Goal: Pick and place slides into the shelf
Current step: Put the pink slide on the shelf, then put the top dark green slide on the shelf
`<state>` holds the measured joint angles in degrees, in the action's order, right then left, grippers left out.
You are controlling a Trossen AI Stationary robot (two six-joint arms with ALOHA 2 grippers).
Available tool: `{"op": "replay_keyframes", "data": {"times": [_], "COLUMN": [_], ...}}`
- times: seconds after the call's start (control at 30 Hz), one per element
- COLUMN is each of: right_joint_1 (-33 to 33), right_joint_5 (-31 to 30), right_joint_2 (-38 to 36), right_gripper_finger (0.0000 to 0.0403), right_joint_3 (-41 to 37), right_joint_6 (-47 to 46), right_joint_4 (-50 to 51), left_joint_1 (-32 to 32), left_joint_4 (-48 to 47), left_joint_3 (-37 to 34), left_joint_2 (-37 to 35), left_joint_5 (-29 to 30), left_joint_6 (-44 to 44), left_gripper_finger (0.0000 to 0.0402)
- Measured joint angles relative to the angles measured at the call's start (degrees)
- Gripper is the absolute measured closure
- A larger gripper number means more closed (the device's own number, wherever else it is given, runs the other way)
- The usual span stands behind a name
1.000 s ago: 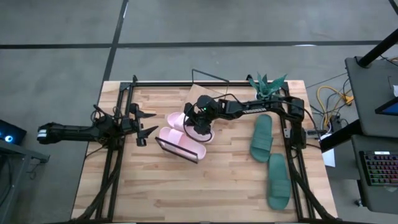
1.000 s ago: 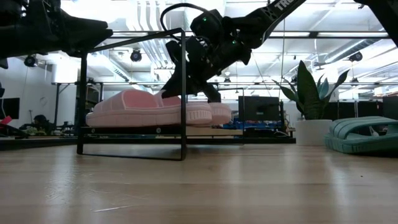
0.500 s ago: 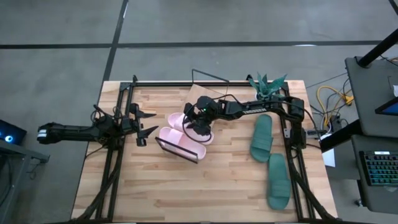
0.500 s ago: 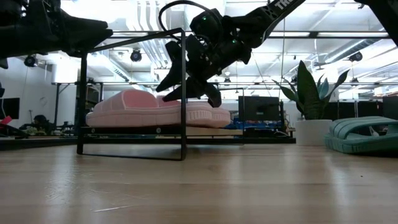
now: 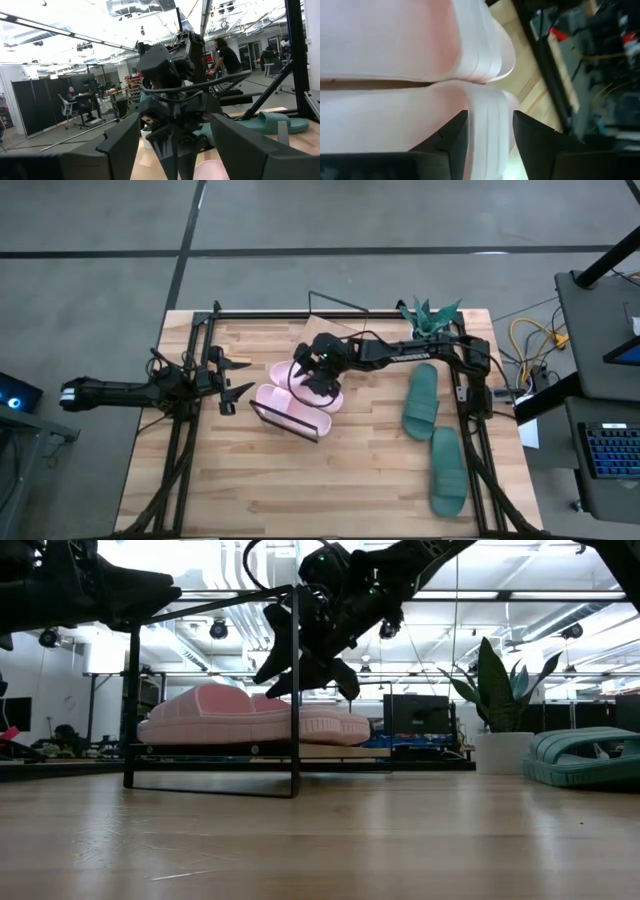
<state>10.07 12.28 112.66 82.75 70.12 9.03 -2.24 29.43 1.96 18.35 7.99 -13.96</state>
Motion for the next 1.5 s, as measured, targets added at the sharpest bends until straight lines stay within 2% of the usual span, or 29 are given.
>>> {"op": "replay_keyframes", "data": {"times": [0.2,0.73,1.0,1.1,1.5], "right_joint_1": [-0.59,-3.03,-9.22,-12.13,-22.00], "right_joint_5": [-2.02,-2.42,-16.63,-19.93,-21.42], "right_joint_2": [-2.10,-23.25,-30.22,-31.88,-31.91], "right_gripper_finger": [0.0260,0.0261,0.0277,0.0284,0.0306], "right_joint_3": [4.85,3.74,-1.42,-3.49,-10.89], "right_joint_6": [-9.47,-35.35,-49.58,-54.46,-78.73], "right_joint_4": [9.32,26.12,29.04,31.83,52.02], "left_joint_1": [-0.01,0.00,0.00,0.00,0.00], "left_joint_4": [0.00,0.03,-0.02,0.02,0.06], "left_joint_3": [0.00,0.00,0.00,0.00,0.00], "left_joint_2": [0.00,0.01,-0.02,-0.02,-0.02], "left_joint_5": [0.00,0.00,0.00,0.00,0.00], "left_joint_6": [-0.02,-0.02,-0.01,-0.02,-0.02], "left_gripper_finger": [0.0173,0.0173,0.0173,0.0173,0.0173]}}
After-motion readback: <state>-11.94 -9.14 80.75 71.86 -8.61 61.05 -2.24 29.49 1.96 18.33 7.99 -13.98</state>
